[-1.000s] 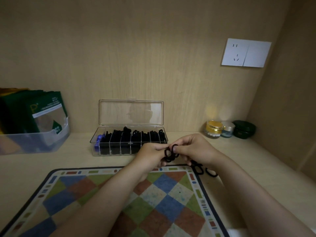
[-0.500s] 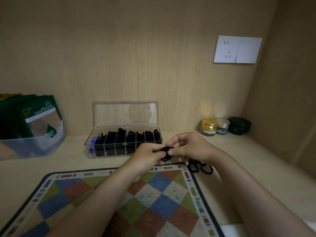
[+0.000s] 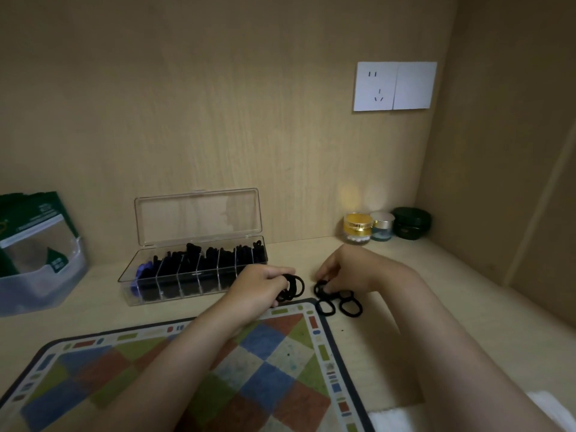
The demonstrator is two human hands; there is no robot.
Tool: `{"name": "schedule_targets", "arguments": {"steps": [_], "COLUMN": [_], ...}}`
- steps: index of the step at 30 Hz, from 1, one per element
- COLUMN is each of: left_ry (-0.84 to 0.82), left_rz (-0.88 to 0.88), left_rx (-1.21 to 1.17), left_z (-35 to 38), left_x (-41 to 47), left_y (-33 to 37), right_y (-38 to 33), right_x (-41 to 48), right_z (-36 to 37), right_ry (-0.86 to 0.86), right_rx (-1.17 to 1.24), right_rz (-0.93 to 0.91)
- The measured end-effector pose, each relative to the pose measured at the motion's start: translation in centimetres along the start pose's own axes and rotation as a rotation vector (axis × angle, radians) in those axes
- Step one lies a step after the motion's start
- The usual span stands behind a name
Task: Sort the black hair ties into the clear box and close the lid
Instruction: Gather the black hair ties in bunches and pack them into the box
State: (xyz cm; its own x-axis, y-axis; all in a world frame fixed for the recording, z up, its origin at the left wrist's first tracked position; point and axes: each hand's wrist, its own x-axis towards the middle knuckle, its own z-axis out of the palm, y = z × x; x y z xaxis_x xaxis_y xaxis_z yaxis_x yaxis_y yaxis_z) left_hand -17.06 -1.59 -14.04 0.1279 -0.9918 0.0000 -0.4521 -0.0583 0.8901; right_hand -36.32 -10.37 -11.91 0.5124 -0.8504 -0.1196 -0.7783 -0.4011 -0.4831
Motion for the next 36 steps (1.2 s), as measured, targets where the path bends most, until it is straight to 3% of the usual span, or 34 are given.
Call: {"name": "schedule_targets", "arguments": {"steps": [9, 14, 18, 21, 24, 33, 36], "left_ry": [0.036, 0.136, 0.17, 0.121, 0.07, -0.009, 0.079], "left_rz": [0.069, 0.051, -0.014, -0.04, -0.068, -0.011, 0.022], "left_rx": [0.028, -0.072, -0.22, -0.373, -0.476, -0.453, -0.347], "left_z": [-0.4, -0.8, -1.1, -1.3, -1.7, -2.7, -2.8], "left_x": [-0.9, -1.1, -1.0, -1.2, -1.2, -1.3, -1.4], "left_y": [-0.9, -1.3, -1.4, -1.1, -1.0, -1.0, -0.9], "right_y": [-1.1, -2.5, -4.2, -4.9, -5.2, -5.8, -6.1], "right_x": [0.4, 0.0, -1.0, -0.9, -0.2, 0.9, 0.8], "right_z": [0.8, 0.8, 0.6, 1.6, 2.9, 4.9, 5.1], "right_ry": [0.091, 0.239, 0.07, 0.001, 0.101, 0.35, 0.368], "right_rx": [-0.094, 0.427, 0.846, 0.786, 0.642, 0.612, 0.602], "right_rz": [-0.033, -0.214, -0.273, -0.282, -0.218, -0.186, -0.214]}}
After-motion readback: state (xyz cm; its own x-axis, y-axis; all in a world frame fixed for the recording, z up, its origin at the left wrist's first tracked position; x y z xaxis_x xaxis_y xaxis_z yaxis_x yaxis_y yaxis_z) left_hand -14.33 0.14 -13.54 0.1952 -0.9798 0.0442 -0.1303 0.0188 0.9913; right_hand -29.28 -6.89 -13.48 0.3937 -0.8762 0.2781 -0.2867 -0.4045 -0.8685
